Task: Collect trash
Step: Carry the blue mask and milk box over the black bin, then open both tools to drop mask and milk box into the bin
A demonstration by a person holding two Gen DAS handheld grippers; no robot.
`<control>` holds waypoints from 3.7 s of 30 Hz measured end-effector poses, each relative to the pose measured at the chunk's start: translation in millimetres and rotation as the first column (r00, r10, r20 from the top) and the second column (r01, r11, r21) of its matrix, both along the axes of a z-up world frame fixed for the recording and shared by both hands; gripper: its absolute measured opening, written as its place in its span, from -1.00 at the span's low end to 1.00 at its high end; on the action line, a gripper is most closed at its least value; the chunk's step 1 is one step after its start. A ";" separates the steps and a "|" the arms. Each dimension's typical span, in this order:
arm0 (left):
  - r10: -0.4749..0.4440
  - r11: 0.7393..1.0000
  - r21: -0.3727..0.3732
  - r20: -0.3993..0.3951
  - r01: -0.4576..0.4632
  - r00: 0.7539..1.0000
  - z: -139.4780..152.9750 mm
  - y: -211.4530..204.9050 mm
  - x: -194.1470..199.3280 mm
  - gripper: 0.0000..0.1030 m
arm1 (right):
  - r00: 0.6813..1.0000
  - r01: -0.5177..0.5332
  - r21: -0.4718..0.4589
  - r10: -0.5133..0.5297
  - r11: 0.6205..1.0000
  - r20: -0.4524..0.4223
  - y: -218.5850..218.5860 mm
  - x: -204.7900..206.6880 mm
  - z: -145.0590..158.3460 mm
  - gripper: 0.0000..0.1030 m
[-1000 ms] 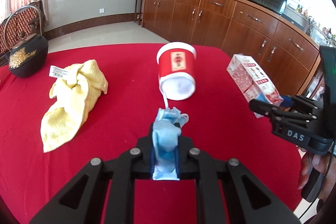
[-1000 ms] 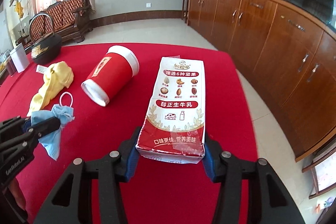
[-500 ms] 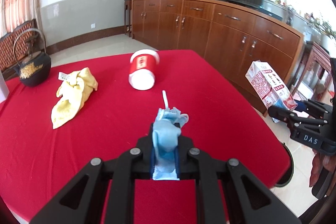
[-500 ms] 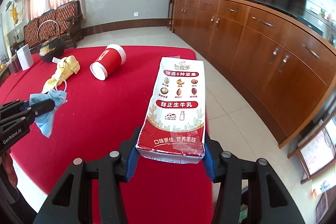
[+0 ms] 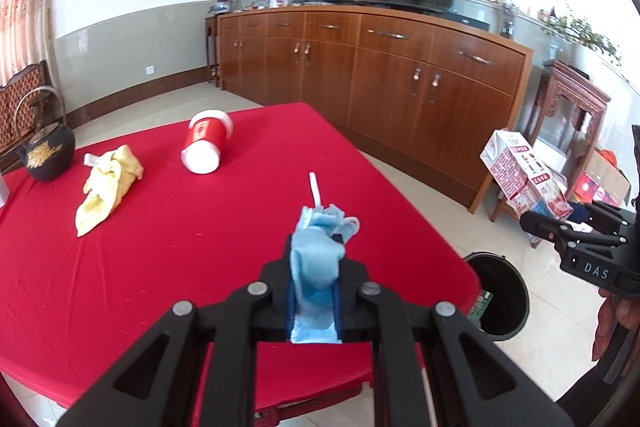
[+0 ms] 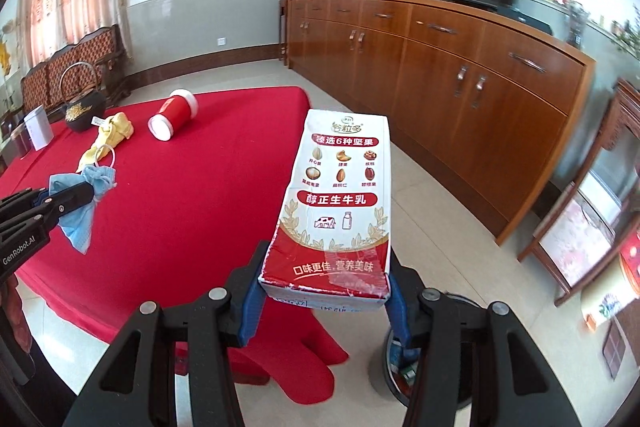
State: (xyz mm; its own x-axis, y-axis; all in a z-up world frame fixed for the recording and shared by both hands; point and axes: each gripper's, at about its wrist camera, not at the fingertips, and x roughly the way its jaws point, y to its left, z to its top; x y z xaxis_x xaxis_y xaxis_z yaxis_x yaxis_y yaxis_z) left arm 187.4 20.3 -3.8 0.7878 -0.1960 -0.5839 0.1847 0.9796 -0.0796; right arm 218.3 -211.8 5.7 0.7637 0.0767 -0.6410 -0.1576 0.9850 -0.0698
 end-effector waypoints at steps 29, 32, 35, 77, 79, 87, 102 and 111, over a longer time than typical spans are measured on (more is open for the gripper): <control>-0.326 0.945 0.010 -0.007 0.326 0.945 -5.7 -162.2 -8.4 -0.71 | 0.962 0.272 0.008 -0.272 0.962 -0.034 -152.7 -78.1 -19.2 0.04; -0.356 0.934 0.012 -0.017 0.356 0.934 -10.1 -178.9 -7.7 -0.71 | 0.956 0.292 0.009 -0.292 0.956 -0.041 -169.3 -83.4 -24.2 0.04; -0.383 0.923 0.016 -0.030 0.383 0.923 -15.9 -195.2 -6.8 -0.71 | 0.950 0.310 0.006 -0.309 0.951 -0.052 -184.6 -88.8 -32.3 0.04; -0.448 0.865 0.051 -0.369 0.499 0.814 -169.4 -306.9 59.9 0.55 | 0.925 0.060 -0.182 -0.123 0.981 -0.360 -246.4 2.5 -221.1 0.40; -0.434 0.877 0.039 -0.359 0.478 0.826 -168.4 -299.6 60.0 0.57 | 0.917 0.116 -0.177 -0.174 0.977 -0.359 -259.1 5.8 -227.6 0.98; -0.374 0.900 0.091 -0.344 0.427 0.861 -161.4 -286.0 50.2 0.80 | 0.866 0.325 -0.128 -0.350 0.937 -0.358 -301.0 2.2 -217.9 1.00; -0.391 0.889 0.135 -0.277 0.438 0.878 -129.4 -285.1 40.1 0.99 | 0.828 0.488 -0.029 -0.473 0.872 -0.303 -314.2 -16.6 -186.0 1.00; -0.387 0.895 0.135 -0.239 0.426 0.890 -107.8 -278.1 29.6 0.99 | 0.837 0.490 -0.033 -0.481 0.871 -0.260 -299.7 -32.2 -167.1 1.00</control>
State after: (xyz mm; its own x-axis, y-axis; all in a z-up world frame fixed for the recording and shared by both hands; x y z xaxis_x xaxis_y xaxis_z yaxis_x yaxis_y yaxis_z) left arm 217.0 -257.7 -111.6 0.5239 -0.3512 -0.7761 0.5685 0.8226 0.0115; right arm 186.1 -511.6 -161.5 0.5217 -0.2369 -0.8196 0.3343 0.9406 -0.0591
